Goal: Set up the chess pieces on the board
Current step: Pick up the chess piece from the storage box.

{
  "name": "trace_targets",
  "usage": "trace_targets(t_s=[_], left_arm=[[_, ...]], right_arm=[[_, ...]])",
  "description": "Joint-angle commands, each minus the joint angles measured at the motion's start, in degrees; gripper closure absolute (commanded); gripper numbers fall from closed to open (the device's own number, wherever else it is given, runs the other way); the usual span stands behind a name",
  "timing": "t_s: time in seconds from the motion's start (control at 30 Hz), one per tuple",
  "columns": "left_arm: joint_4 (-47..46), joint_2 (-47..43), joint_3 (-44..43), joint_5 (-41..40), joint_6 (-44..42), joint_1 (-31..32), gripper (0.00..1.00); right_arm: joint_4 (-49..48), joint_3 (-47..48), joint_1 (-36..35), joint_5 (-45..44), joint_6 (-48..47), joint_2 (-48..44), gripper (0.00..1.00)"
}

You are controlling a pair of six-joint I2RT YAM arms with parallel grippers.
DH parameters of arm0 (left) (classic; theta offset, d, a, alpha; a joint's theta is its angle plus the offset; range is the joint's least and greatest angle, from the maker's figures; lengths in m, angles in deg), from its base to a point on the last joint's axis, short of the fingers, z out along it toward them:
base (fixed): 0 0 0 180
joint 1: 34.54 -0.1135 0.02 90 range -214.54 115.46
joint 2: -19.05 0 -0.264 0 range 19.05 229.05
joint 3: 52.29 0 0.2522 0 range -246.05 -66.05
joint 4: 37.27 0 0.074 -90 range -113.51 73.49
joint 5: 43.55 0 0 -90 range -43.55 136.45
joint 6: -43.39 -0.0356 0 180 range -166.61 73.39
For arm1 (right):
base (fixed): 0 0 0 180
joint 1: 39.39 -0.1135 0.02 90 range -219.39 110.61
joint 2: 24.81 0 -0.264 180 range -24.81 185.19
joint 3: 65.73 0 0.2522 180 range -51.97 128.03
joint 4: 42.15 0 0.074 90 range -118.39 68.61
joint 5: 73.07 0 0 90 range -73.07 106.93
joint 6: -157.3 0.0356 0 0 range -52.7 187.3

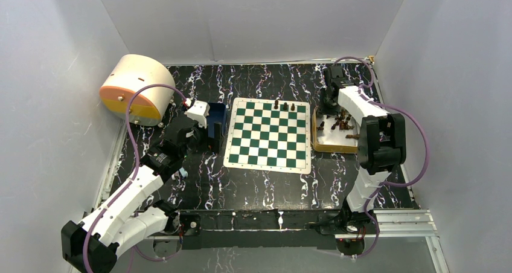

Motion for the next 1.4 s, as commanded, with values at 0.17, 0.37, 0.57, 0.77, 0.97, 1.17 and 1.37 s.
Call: trace_targets(t_s=[0.17, 0.37, 0.57, 0.77, 0.97, 1.17, 1.37], left_arm=[[-0.5, -0.6, 0.1, -0.2, -0.2, -0.4, 0.06], [-0.5, -0.7, 0.1, -0.1, -0.2, -0.4, 0.06], [-0.5, -0.9, 0.2, -0.2, -0.2, -0.4, 0.06], [-0.6, -0.8, 0.1, -0.1, -0.2, -0.4, 0.06], [-0.5, -0.9, 0.1, -0.1, -0.2, -0.4, 0.06], [-0.5, -0.9, 0.1, -0.2, -0.2, -0.4, 0.06], [-0.5, -1.0, 0.2, -0.3, -0.2, -0.4, 0.06]], right_arm=[[-3.3, -2.8, 0.3, 0.6, 0.7, -1.3, 0.63], [-4.0, -3.2, 0.5, 0.5, 0.8, -0.4, 0.64], [-4.1, -3.3, 0.5, 0.4, 0.8, 0.3, 0.67], [-4.1, -3.0, 0.5, -0.1, 0.6, 0.5, 0.67], [-4.0, -2.7, 0.4, 0.0, 0.7, 1.4, 0.67], [-3.7, -2.5, 0.4, -0.7, 0.6, 1.7, 0.68], [-3.5, -2.4, 0.4, -1.0, 0.6, 2.2, 0.72]])
